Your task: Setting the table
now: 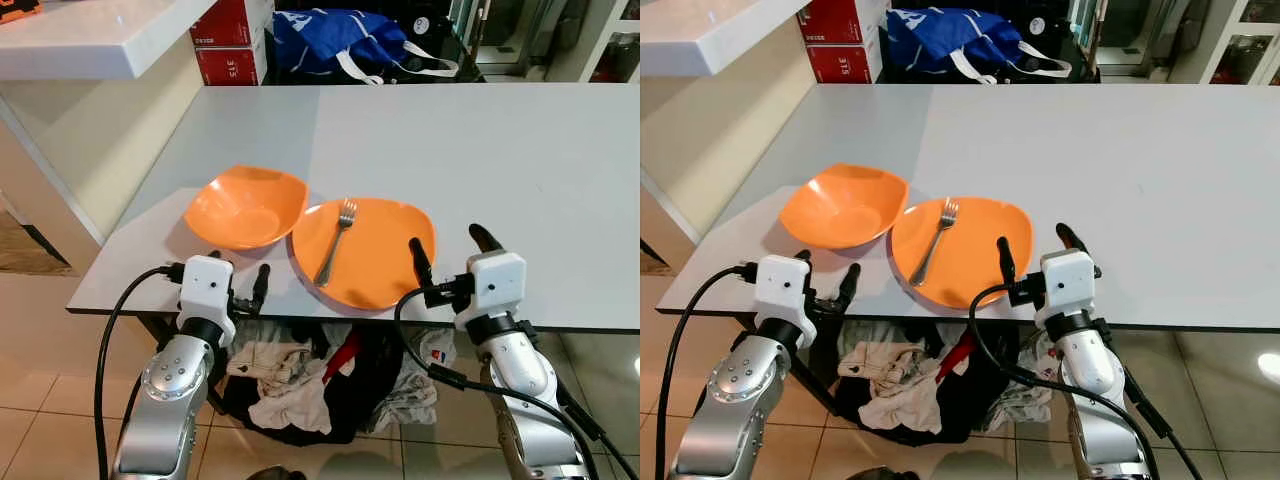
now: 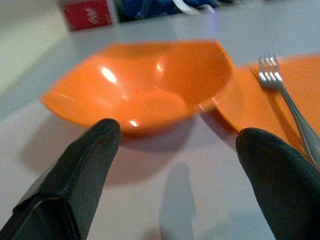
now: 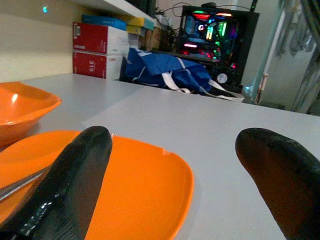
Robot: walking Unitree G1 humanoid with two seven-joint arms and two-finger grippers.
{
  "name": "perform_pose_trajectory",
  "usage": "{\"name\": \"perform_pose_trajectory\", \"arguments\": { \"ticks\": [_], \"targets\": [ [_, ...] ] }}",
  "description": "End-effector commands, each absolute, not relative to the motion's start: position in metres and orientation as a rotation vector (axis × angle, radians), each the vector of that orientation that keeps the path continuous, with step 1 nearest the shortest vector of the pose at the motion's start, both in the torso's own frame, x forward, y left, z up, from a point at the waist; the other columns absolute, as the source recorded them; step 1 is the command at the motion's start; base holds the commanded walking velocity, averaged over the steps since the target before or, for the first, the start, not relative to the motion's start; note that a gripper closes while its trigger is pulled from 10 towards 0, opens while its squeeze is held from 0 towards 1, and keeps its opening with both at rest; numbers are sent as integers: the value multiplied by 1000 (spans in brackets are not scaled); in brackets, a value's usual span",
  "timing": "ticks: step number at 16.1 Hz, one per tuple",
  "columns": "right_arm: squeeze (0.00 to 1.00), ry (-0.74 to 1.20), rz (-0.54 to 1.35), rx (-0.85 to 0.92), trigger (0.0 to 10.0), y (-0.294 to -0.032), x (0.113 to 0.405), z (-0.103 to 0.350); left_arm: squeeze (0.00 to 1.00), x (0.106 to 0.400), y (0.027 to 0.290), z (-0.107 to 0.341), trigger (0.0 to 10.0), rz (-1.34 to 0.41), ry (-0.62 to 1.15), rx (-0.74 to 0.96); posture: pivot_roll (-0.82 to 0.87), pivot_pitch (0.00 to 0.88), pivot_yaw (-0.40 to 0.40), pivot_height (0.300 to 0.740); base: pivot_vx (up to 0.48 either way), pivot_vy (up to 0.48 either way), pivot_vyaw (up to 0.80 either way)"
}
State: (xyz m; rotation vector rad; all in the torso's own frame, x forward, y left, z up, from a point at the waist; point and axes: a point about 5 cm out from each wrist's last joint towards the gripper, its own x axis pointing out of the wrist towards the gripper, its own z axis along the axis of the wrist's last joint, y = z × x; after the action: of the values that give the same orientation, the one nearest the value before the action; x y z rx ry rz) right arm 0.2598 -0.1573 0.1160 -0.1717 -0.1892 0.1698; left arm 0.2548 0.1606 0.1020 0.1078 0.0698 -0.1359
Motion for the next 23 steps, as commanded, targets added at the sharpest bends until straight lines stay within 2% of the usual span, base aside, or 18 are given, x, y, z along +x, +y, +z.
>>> {"name": "perform_pose_trajectory", "arguments": {
  "ticks": [1,6,9,12,15,23],
  "targets": [
    [43,-190,151,-160,10000,-158,261,114,0,257,171,106,10000,-47,14,113,-93,0,74,740,0,0,0],
    [39,-184,109,-136,10000,-167,260,103,0,261,166,119,10000,-59,-162,265,-105,0,78,740,0,0,0],
    [27,-199,108,-131,10000,-165,264,103,0,268,157,124,10000,-100,-203,293,-108,0,75,740,0,0,0],
    [20,-208,95,-115,10000,-166,272,102,0,273,161,116,10000,-87,-118,175,-109,0,80,740,0,0,0],
    [12,-213,98,-132,10000,-165,276,104,0,273,151,121,10000,-142,-122,142,-105,0,80,740,0,0,0],
    [12,-189,136,-146,10000,-162,273,98,0,275,150,125,10000,-124,-102,112,-107,0,73,740,0,462,0]
  ]
}}
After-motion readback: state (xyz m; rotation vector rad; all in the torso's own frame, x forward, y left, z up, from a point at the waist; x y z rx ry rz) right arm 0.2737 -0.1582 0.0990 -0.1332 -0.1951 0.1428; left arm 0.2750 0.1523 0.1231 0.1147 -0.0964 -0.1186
